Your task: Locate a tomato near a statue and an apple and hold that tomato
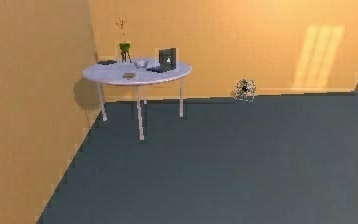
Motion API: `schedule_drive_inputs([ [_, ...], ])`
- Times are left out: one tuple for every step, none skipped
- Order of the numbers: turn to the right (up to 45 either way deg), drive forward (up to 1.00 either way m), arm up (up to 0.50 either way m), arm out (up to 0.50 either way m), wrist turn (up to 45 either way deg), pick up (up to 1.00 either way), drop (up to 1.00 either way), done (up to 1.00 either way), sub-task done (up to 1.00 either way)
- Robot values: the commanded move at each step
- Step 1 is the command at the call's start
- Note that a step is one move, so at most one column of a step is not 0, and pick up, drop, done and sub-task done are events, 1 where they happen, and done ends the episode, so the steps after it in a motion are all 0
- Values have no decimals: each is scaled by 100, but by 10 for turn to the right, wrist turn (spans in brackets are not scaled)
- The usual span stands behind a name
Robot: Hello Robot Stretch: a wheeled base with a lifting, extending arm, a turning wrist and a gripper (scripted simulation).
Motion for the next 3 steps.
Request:
schedule_drive_inputs([
  [420,0,0,0,0,0,0,0,0],
  [0,100,0,0,0,0,0,0,0],
  [30,0,0,0,0,0,0,0,0],
])
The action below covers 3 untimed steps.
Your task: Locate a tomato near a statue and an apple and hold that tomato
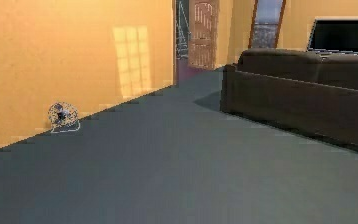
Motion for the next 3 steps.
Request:
schedule_drive_inputs([
  [0,100,0,0,0,0,0,0,0],
  [0,100,0,0,0,0,0,0,0],
  [0,100,0,0,0,0,0,0,0],
])
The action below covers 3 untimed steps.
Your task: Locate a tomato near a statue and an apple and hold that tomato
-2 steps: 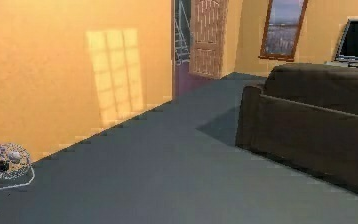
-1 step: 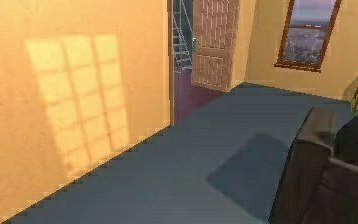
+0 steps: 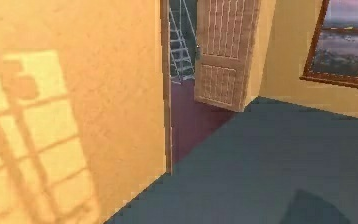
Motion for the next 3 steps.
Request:
schedule_drive_inputs([
  [30,0,0,0,0,0,0,0,0],
  [0,25,0,0,0,0,0,0,0],
  [270,0,0,0,0,0,0,0,0],
])
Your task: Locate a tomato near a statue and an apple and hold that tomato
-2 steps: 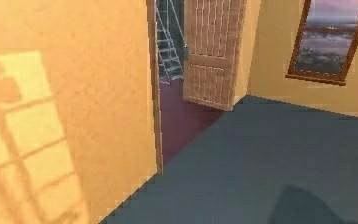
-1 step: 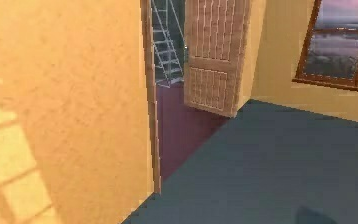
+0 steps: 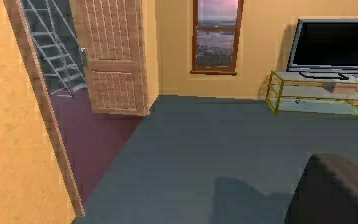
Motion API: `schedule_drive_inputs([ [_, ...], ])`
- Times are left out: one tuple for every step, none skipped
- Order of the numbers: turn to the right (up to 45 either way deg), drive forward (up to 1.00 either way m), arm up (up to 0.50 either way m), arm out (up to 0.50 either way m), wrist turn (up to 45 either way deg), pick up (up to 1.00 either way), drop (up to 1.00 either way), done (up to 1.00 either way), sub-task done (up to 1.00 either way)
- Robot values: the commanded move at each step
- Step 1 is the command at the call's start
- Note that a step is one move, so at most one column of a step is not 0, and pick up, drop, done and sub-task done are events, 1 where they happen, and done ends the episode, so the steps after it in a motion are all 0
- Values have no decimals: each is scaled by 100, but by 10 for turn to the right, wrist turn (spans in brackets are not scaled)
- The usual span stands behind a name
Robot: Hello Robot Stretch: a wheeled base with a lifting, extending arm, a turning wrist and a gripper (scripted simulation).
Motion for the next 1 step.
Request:
schedule_drive_inputs([
  [0,100,0,0,0,0,0,0,0],
])
